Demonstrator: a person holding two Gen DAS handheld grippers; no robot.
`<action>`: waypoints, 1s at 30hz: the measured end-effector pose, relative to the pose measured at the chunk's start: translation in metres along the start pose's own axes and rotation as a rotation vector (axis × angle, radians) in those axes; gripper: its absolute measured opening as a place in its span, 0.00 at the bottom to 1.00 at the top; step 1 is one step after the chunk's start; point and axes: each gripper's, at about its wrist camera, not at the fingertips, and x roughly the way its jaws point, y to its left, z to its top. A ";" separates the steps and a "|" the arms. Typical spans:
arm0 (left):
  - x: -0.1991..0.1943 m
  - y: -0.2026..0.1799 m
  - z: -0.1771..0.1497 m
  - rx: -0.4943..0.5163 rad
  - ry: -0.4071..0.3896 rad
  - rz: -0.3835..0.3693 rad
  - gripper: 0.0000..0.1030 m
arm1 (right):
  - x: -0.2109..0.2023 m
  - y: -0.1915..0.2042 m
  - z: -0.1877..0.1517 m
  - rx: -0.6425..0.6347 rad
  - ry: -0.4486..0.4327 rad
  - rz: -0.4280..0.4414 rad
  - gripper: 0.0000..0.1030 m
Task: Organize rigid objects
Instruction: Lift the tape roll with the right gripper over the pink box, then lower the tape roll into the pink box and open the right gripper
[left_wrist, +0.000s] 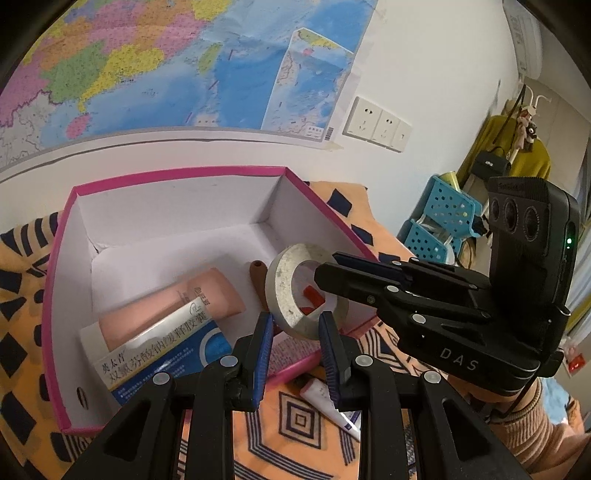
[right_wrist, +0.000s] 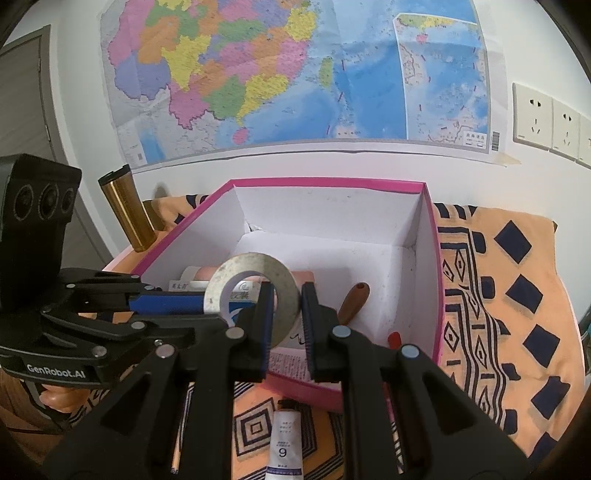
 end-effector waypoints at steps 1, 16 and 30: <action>0.001 0.000 0.000 0.000 0.001 0.002 0.24 | 0.001 0.000 0.000 0.000 0.001 -0.001 0.16; 0.010 0.007 0.002 -0.019 0.024 0.019 0.24 | 0.014 -0.006 -0.002 0.017 0.024 -0.003 0.16; 0.014 0.010 0.002 -0.027 0.038 0.029 0.24 | 0.019 -0.006 -0.004 0.021 0.042 -0.004 0.16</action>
